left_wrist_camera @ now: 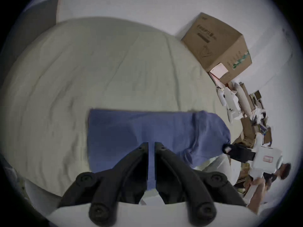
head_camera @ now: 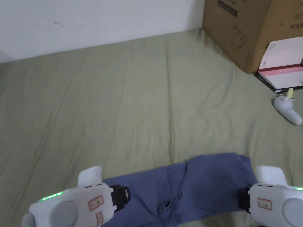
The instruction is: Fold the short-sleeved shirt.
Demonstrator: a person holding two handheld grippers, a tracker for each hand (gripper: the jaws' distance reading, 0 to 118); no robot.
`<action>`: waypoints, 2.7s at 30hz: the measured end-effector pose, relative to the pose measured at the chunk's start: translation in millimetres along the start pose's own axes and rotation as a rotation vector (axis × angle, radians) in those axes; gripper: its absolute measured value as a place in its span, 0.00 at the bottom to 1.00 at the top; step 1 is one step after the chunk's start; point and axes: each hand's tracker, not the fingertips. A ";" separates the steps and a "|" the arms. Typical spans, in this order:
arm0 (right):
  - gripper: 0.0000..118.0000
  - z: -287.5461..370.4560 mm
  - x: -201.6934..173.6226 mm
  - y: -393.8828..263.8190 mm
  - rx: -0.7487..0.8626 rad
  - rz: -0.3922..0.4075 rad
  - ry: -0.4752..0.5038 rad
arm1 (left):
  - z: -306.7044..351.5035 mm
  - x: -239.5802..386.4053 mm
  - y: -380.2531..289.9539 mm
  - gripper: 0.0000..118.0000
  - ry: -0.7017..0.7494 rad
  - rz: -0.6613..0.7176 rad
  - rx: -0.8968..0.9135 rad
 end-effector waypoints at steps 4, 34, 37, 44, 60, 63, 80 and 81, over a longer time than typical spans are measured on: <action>0.01 -3.5 -10.8 4.6 -0.004 0.030 0.044 | -33.4 13.7 -16.7 0.07 -0.042 -0.013 -0.106; 0.01 -9.2 -56.7 8.7 -0.047 0.164 0.014 | 34.7 -82.8 -2.0 0.69 -0.072 0.106 -0.079; 0.01 -13.2 -74.8 7.4 -0.064 0.201 0.039 | 21.9 -113.4 -11.2 0.94 -0.166 0.213 -0.075; 0.01 -17.1 -105.1 7.0 -0.093 0.297 0.054 | -31.6 -131.2 -20.8 0.95 -0.440 0.442 -0.124; 0.01 -24.8 -122.9 2.9 -0.144 0.355 0.032 | -36.4 -161.9 -13.2 0.08 -0.470 0.464 -0.149; 0.01 -23.4 -124.4 4.5 -0.143 0.355 0.026 | -24.8 -168.1 -6.3 0.08 -0.516 0.453 -0.123; 0.01 -37.7 -161.8 2.9 -0.166 0.407 0.068 | 116.8 -282.2 8.4 0.08 -0.247 0.475 0.082; 0.01 -38.2 -162.4 3.0 -0.167 0.407 0.072 | 116.4 -278.4 9.2 0.08 -0.242 0.471 0.083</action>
